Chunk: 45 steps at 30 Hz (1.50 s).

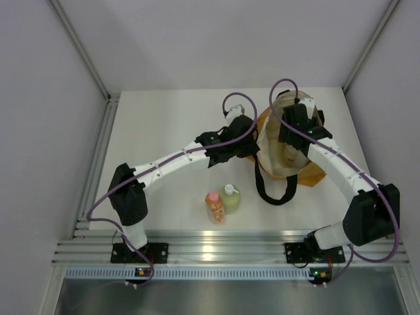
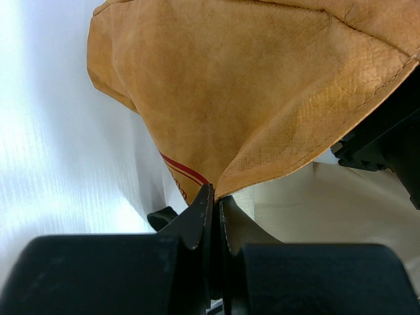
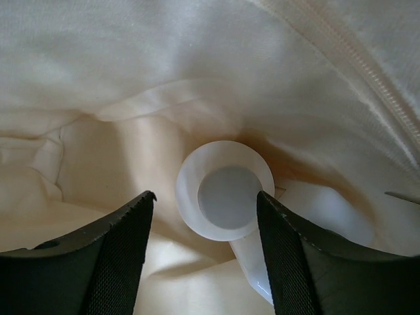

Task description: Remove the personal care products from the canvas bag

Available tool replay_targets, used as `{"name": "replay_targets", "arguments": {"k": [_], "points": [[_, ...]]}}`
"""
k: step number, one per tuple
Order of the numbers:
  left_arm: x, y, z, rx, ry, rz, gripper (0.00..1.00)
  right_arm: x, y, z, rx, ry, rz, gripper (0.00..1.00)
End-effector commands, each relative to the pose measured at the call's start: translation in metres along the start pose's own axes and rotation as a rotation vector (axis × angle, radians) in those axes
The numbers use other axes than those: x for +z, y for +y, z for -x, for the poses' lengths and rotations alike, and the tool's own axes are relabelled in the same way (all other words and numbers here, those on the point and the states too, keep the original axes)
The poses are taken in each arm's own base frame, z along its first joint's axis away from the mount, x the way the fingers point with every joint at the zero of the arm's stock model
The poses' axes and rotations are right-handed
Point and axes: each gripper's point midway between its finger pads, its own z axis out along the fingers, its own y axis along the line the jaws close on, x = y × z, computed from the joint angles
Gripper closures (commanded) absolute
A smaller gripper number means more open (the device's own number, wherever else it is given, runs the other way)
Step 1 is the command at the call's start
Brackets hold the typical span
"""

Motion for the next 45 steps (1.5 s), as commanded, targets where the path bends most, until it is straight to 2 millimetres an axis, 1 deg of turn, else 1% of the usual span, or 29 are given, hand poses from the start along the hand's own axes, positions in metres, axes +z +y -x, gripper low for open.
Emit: {"name": "replay_targets", "arguments": {"k": [1, 4, 9, 10, 11, 12, 16, 19, 20, 22, 24, 26, 30, 31, 34, 38, 39, 41, 43, 44, 45], "points": [[-0.013, -0.013, 0.018, -0.024, -0.046, -0.041, 1.00, 0.002, -0.010, 0.006, 0.072, -0.004, -0.054, 0.38], [-0.013, -0.012, 0.017, -0.021, -0.045, -0.038, 1.00, 0.007, -0.011, -0.002, 0.074, 0.016, -0.065, 0.40], [-0.013, -0.011, 0.018, -0.016, -0.048, -0.036, 1.00, 0.009, -0.016, -0.006, 0.093, 0.015, -0.097, 0.40], [-0.013, -0.011, 0.019, -0.017, -0.049, -0.037, 1.00, 0.007, -0.017, -0.003, 0.096, 0.007, -0.096, 0.39], [-0.014, -0.013, 0.019, -0.016, -0.050, -0.040, 1.00, 0.006, -0.018, -0.002, 0.096, 0.003, -0.100, 0.36], [-0.013, -0.011, 0.018, -0.012, -0.048, -0.036, 1.00, 0.005, -0.022, 0.001, 0.097, -0.010, -0.121, 0.36], [-0.013, -0.011, 0.018, -0.011, -0.046, -0.037, 1.00, -0.006, -0.024, 0.020, 0.105, -0.057, -0.107, 0.37], [-0.015, -0.012, 0.019, -0.006, -0.048, -0.043, 1.00, -0.011, -0.031, 0.030, 0.082, -0.083, -0.120, 0.38], [-0.016, -0.012, 0.020, -0.007, -0.051, -0.042, 1.00, -0.010, -0.030, 0.028, 0.079, -0.074, -0.109, 0.38], [-0.017, -0.014, 0.021, -0.007, -0.055, -0.047, 1.00, -0.001, -0.034, 0.018, 0.073, -0.037, -0.109, 0.40], [-0.017, -0.014, 0.021, -0.010, -0.052, -0.049, 1.00, 0.005, -0.031, 0.008, 0.063, -0.002, -0.085, 0.44], [-0.016, -0.014, 0.019, -0.008, -0.045, -0.049, 1.00, 0.009, -0.026, 0.000, 0.053, 0.021, -0.067, 0.46], [-0.017, -0.012, 0.017, -0.010, -0.042, -0.047, 1.00, 0.015, -0.019, -0.010, 0.046, 0.037, -0.026, 0.46], [-0.017, -0.013, 0.018, -0.012, -0.043, -0.048, 1.00, 0.016, -0.018, -0.010, 0.050, 0.035, -0.017, 0.50], [-0.019, -0.014, 0.018, -0.012, -0.044, -0.051, 1.00, 0.019, -0.010, -0.017, 0.055, 0.059, 0.020, 0.50], [-0.020, -0.012, 0.018, -0.012, -0.045, -0.049, 1.00, 0.022, -0.012, -0.026, 0.071, 0.076, 0.006, 0.52], [-0.020, -0.012, 0.019, -0.014, -0.046, -0.048, 1.00, 0.021, -0.013, -0.030, 0.070, 0.080, 0.002, 0.53], [-0.021, -0.012, 0.020, -0.015, -0.050, -0.049, 1.00, 0.021, -0.015, -0.032, 0.077, 0.080, -0.007, 0.64], [-0.021, -0.012, 0.020, -0.016, -0.051, -0.048, 1.00, 0.017, -0.017, -0.030, 0.086, 0.066, -0.008, 0.70], [-0.022, -0.012, 0.021, -0.015, -0.053, -0.048, 1.00, 0.016, -0.017, -0.029, 0.086, 0.063, -0.008, 0.77], [-0.022, -0.012, 0.021, -0.015, -0.053, -0.048, 1.00, 0.014, -0.017, -0.024, 0.091, 0.050, 0.000, 0.81]]}}
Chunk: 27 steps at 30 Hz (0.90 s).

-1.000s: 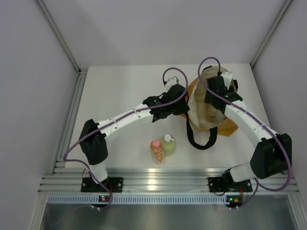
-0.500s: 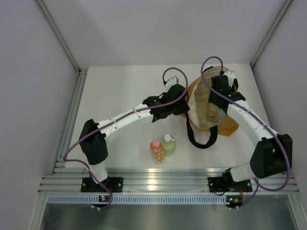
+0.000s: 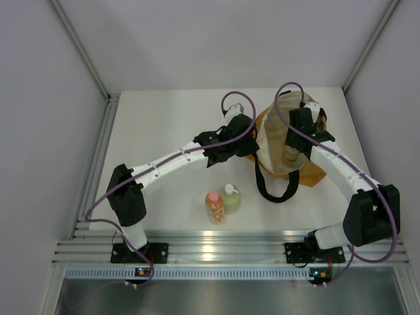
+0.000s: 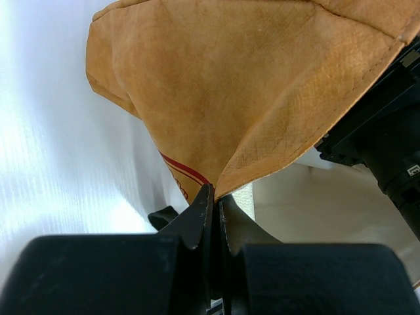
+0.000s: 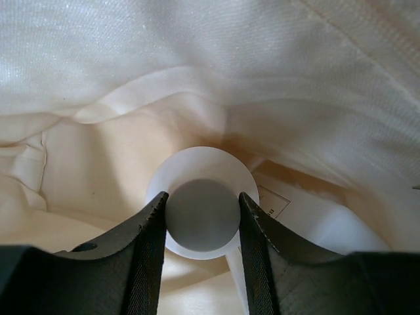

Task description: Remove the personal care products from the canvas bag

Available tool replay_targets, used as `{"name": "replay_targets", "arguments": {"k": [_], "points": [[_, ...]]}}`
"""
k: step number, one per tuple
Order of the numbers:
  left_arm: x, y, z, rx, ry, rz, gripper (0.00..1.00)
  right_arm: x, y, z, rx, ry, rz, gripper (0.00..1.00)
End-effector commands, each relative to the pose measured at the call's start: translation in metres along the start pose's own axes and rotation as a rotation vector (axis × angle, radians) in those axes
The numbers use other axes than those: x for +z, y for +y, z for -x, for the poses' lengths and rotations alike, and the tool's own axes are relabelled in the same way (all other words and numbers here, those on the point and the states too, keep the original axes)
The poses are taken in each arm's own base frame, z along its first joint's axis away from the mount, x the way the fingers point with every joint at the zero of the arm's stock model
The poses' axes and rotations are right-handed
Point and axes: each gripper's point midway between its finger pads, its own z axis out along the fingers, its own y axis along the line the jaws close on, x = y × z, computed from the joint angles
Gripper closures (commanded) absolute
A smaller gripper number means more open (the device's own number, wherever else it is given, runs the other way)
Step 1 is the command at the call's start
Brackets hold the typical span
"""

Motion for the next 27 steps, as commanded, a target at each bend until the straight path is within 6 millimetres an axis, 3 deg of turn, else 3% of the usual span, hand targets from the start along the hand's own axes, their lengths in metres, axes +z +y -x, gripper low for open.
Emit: {"name": "replay_targets", "arguments": {"k": [1, 5, 8, 14, 17, 27], "points": [[-0.017, -0.010, 0.017, -0.012, -0.045, -0.038, 1.00, -0.004, -0.004, -0.005, 0.028, 0.015, 0.011, 0.83], [-0.017, -0.010, 0.016, -0.011, -0.042, -0.038, 1.00, -0.010, -0.001, 0.010, 0.023, -0.033, 0.043, 1.00], [-0.017, -0.010, 0.015, -0.009, -0.039, -0.040, 1.00, -0.023, 0.012, 0.031, 0.023, -0.094, 0.131, 1.00], [-0.017, -0.008, 0.017, -0.002, -0.049, -0.032, 1.00, -0.070, 0.015, 0.085, 0.047, -0.252, 0.218, 1.00], [-0.016, -0.007, 0.017, 0.007, -0.054, -0.027, 1.00, -0.089, 0.019, 0.103, 0.030, -0.303, 0.266, 1.00], [-0.013, -0.013, 0.026, 0.011, -0.082, -0.029, 1.00, -0.156, 0.035, 0.128, -0.153, -0.406, 0.424, 1.00]]}}
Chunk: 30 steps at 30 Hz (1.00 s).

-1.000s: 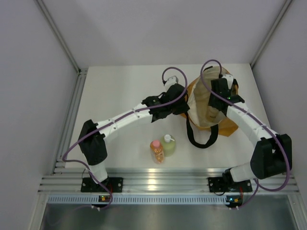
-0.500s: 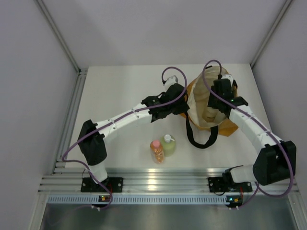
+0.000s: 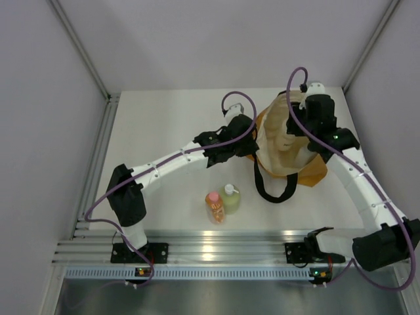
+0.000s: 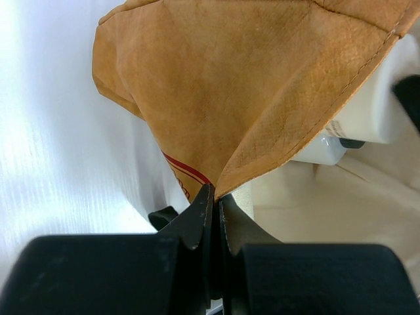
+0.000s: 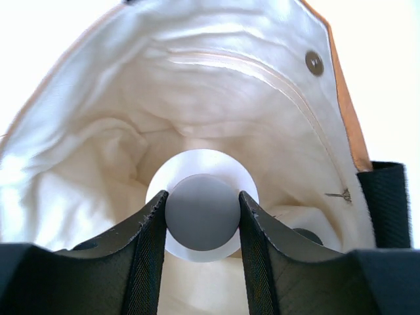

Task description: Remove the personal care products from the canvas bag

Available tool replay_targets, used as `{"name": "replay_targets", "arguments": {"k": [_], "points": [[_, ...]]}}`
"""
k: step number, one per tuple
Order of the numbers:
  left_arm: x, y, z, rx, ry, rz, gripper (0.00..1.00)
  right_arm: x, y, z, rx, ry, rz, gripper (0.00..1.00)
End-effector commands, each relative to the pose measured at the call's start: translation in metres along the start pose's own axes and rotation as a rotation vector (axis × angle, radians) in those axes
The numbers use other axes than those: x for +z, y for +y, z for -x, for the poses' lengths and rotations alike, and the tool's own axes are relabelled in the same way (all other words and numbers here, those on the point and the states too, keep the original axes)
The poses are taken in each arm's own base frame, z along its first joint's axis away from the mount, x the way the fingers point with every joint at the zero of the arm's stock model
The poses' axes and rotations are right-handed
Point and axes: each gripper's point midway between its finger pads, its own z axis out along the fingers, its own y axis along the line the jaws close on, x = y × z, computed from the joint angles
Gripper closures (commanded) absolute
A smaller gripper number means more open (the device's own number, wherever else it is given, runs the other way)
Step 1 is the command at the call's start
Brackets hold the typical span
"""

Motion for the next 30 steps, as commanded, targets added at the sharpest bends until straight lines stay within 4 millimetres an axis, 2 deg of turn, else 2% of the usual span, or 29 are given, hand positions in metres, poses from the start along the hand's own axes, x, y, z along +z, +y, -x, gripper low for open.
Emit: {"name": "replay_targets", "arguments": {"k": [1, 5, 7, 8, 9, 10, 16, 21, 24, 28, 30], "points": [[-0.013, -0.016, 0.024, -0.009, -0.070, -0.037, 1.00, -0.053, 0.017, 0.070, -0.053, -0.226, 0.123, 1.00], [-0.013, -0.016, 0.028, -0.007, -0.083, -0.032, 1.00, -0.086, 0.027, 0.089, -0.082, -0.304, 0.210, 1.00], [-0.014, -0.017, 0.030, -0.007, -0.091, -0.032, 1.00, -0.099, 0.032, 0.092, -0.105, -0.311, 0.249, 1.00], [-0.013, -0.017, 0.030, -0.007, -0.094, -0.033, 1.00, -0.114, 0.034, 0.104, -0.109, -0.344, 0.264, 1.00], [-0.014, -0.018, 0.031, -0.002, -0.095, -0.034, 1.00, -0.121, 0.037, 0.107, -0.115, -0.350, 0.284, 1.00], [-0.014, -0.019, 0.031, -0.001, -0.095, -0.036, 1.00, -0.136, 0.042, 0.112, -0.123, -0.359, 0.329, 1.00], [-0.011, -0.018, 0.032, 0.000, -0.102, -0.029, 1.00, -0.202, 0.060, 0.129, -0.217, -0.449, 0.505, 1.00], [-0.008, -0.019, 0.033, 0.008, -0.107, -0.025, 1.00, -0.242, 0.081, 0.115, -0.275, -0.469, 0.694, 1.00], [-0.007, -0.024, 0.034, 0.019, -0.105, -0.037, 1.00, -0.252, 0.091, 0.095, -0.314, -0.455, 0.791, 1.00], [-0.003, -0.026, 0.034, 0.033, -0.101, -0.041, 1.00, -0.249, 0.104, 0.059, -0.332, -0.380, 0.913, 1.00], [-0.003, -0.027, 0.034, 0.036, -0.099, -0.043, 1.00, -0.255, 0.105, 0.049, -0.346, -0.390, 0.942, 1.00]]}}
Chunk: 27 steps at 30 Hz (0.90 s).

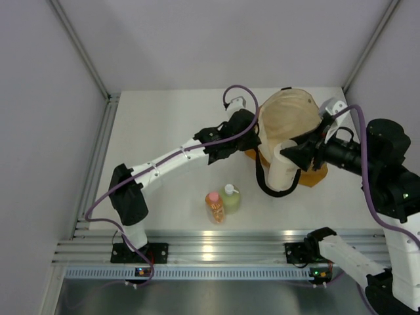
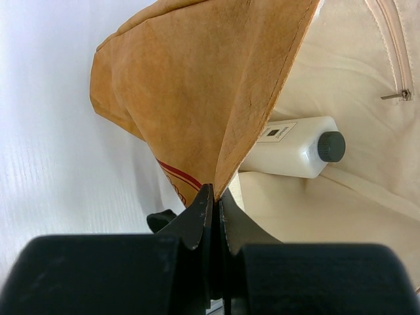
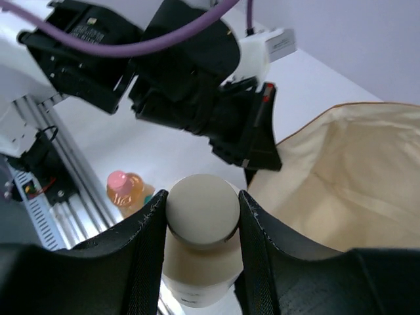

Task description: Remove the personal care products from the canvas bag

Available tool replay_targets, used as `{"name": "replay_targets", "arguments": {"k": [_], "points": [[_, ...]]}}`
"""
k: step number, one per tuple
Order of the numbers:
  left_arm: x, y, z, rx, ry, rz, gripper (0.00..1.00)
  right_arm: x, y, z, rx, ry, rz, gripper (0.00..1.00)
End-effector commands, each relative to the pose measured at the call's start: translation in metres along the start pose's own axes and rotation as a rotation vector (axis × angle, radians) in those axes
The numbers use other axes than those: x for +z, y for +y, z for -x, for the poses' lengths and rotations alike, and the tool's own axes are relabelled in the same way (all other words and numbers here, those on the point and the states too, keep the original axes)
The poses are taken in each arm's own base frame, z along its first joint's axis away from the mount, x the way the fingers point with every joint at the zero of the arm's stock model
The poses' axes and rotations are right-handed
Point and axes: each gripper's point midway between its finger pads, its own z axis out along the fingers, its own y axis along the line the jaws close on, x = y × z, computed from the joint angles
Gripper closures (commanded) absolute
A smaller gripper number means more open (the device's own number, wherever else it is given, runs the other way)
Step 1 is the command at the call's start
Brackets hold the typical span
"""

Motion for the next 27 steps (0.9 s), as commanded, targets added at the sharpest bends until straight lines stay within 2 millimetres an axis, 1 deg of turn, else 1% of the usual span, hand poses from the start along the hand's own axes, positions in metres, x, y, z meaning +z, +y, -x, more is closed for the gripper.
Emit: {"name": "replay_targets", "arguments": {"k": [1, 3, 6, 7, 9, 10, 11, 12, 14, 15, 17, 18, 20, 26, 27], "points": [[0.001, -0.011, 0.013, 0.012, -0.040, -0.023, 1.00, -0.001, 0.027, 0.005, -0.078, -0.077, 0.151, 1.00], [0.003, -0.009, 0.012, 0.015, -0.039, -0.018, 1.00, -0.005, 0.032, -0.001, -0.096, -0.085, 0.169, 1.00], [0.003, -0.010, 0.012, 0.013, -0.040, -0.020, 1.00, -0.003, 0.036, -0.018, -0.095, -0.060, 0.201, 1.00], [0.003, -0.010, 0.012, 0.013, -0.040, -0.020, 1.00, 0.000, 0.036, -0.031, -0.084, -0.038, 0.211, 1.00], [0.004, -0.010, 0.012, 0.012, -0.039, -0.018, 1.00, 0.004, 0.036, -0.041, -0.085, -0.031, 0.218, 1.00], [0.004, -0.011, 0.013, 0.012, -0.041, -0.021, 1.00, 0.008, 0.035, -0.057, -0.068, -0.005, 0.227, 1.00], [0.004, -0.011, 0.013, 0.011, -0.041, -0.020, 1.00, 0.012, 0.034, -0.063, -0.072, -0.007, 0.233, 1.00], [0.004, -0.011, 0.013, 0.012, -0.041, -0.021, 1.00, 0.018, 0.037, -0.083, -0.049, 0.026, 0.267, 1.00], [0.004, -0.013, 0.013, 0.010, -0.040, -0.025, 1.00, 0.022, 0.037, -0.100, -0.058, 0.044, 0.285, 1.00], [0.005, -0.013, 0.014, 0.011, -0.039, -0.025, 1.00, 0.029, 0.034, -0.115, -0.050, 0.055, 0.284, 1.00], [0.005, -0.015, 0.014, 0.012, -0.039, -0.029, 1.00, 0.030, 0.034, -0.122, -0.056, 0.029, 0.282, 1.00], [0.005, -0.015, 0.014, 0.014, -0.039, -0.029, 1.00, 0.034, 0.034, -0.127, -0.063, 0.015, 0.290, 1.00], [0.004, -0.014, 0.015, 0.018, -0.042, -0.028, 1.00, 0.034, 0.035, -0.127, -0.070, -0.005, 0.287, 1.00], [0.005, -0.015, 0.015, 0.020, -0.042, -0.030, 1.00, 0.042, 0.035, -0.146, -0.108, 0.018, 0.303, 1.00], [0.007, -0.014, 0.012, 0.021, -0.035, -0.028, 1.00, 0.044, 0.032, -0.151, -0.112, 0.030, 0.291, 1.00]]}}
